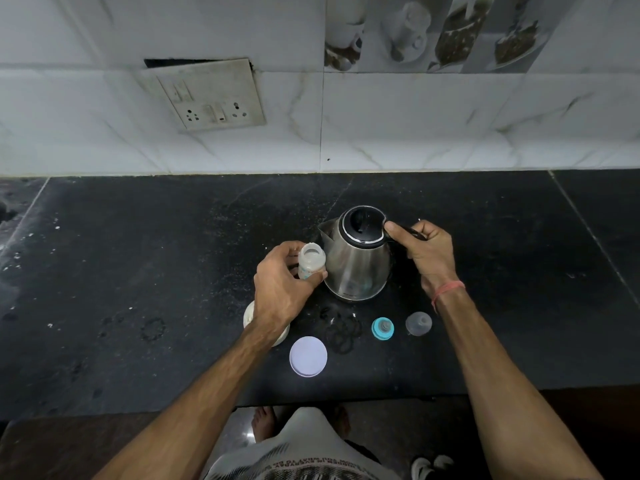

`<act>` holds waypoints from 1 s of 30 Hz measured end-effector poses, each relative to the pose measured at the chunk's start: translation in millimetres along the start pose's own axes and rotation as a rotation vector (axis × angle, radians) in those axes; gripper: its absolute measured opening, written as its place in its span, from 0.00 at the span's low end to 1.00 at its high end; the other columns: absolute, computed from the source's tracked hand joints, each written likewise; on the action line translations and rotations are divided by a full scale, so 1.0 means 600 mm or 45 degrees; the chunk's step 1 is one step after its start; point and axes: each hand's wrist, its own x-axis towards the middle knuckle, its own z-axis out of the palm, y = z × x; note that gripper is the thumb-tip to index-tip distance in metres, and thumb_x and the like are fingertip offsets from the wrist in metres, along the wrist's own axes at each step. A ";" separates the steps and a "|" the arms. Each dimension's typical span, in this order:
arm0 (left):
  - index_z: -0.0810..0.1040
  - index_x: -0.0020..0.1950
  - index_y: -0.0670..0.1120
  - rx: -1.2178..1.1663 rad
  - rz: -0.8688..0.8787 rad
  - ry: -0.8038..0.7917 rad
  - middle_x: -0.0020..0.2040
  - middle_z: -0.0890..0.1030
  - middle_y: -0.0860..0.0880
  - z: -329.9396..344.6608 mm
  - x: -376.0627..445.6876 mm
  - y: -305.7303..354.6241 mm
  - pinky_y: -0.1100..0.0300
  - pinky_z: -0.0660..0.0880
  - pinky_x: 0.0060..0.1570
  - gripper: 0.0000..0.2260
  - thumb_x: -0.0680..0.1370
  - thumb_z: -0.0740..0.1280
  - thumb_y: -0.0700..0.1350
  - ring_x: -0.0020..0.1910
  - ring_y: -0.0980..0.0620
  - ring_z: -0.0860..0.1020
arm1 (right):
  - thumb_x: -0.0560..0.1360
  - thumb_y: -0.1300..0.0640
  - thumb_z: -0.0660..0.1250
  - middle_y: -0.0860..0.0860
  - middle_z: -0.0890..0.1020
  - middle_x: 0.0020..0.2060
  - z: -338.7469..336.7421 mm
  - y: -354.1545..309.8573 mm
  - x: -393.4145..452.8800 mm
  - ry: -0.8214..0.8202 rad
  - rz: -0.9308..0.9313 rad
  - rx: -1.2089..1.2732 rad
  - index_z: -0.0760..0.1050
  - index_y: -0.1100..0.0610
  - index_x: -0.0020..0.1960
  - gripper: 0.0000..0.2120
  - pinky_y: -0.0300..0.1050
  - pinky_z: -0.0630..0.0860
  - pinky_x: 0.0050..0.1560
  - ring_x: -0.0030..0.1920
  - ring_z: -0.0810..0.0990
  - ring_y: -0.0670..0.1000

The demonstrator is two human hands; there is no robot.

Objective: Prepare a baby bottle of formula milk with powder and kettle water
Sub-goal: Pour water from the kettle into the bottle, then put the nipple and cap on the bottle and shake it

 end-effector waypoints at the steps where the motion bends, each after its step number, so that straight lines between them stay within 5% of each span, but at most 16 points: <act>1: 0.85 0.61 0.56 -0.009 -0.001 0.001 0.58 0.89 0.59 0.001 -0.001 -0.002 0.50 0.88 0.61 0.24 0.70 0.91 0.47 0.57 0.58 0.88 | 0.69 0.49 0.90 0.45 0.79 0.29 -0.001 0.001 0.001 -0.003 -0.003 -0.003 0.73 0.51 0.35 0.24 0.36 0.75 0.32 0.29 0.75 0.41; 9: 0.85 0.60 0.60 -0.033 -0.006 -0.007 0.58 0.90 0.60 0.014 -0.017 -0.007 0.50 0.87 0.61 0.24 0.69 0.91 0.49 0.58 0.58 0.89 | 0.72 0.52 0.87 0.48 0.81 0.32 -0.019 0.011 0.005 -0.060 -0.052 -0.021 0.73 0.53 0.38 0.21 0.36 0.76 0.35 0.31 0.77 0.42; 15: 0.85 0.60 0.59 -0.041 -0.029 -0.013 0.57 0.90 0.60 0.029 -0.041 -0.008 0.51 0.88 0.60 0.23 0.70 0.90 0.49 0.57 0.59 0.89 | 0.67 0.40 0.87 0.51 0.89 0.43 -0.031 0.016 -0.004 -0.070 -0.105 -0.044 0.83 0.60 0.51 0.28 0.37 0.83 0.48 0.43 0.87 0.46; 18: 0.85 0.61 0.57 -0.056 -0.018 0.012 0.57 0.89 0.58 0.036 -0.057 -0.010 0.51 0.88 0.59 0.23 0.71 0.90 0.48 0.57 0.57 0.89 | 0.73 0.44 0.86 0.53 0.88 0.61 -0.043 0.026 -0.014 0.138 -0.154 -0.025 0.84 0.53 0.61 0.22 0.43 0.82 0.64 0.62 0.86 0.49; 22: 0.85 0.61 0.55 -0.106 -0.013 0.012 0.58 0.89 0.55 0.049 -0.091 -0.022 0.47 0.87 0.60 0.22 0.72 0.89 0.45 0.58 0.54 0.89 | 0.79 0.35 0.75 0.47 0.84 0.54 -0.069 0.044 -0.064 0.468 -0.142 0.154 0.81 0.46 0.56 0.16 0.41 0.79 0.51 0.52 0.83 0.42; 26: 0.84 0.60 0.56 -0.086 -0.026 -0.014 0.58 0.89 0.56 0.072 -0.125 -0.035 0.47 0.87 0.61 0.22 0.71 0.89 0.44 0.58 0.54 0.89 | 0.79 0.47 0.72 0.48 0.84 0.48 -0.090 0.088 -0.124 0.478 -0.107 0.142 0.81 0.50 0.55 0.09 0.45 0.78 0.44 0.43 0.80 0.47; 30: 0.85 0.60 0.55 -0.047 -0.017 -0.102 0.57 0.89 0.57 0.097 -0.150 -0.043 0.49 0.87 0.62 0.22 0.71 0.90 0.45 0.59 0.55 0.88 | 0.81 0.62 0.73 0.48 0.88 0.50 -0.079 0.137 -0.171 0.254 -0.040 -0.146 0.85 0.50 0.58 0.10 0.53 0.82 0.55 0.48 0.84 0.47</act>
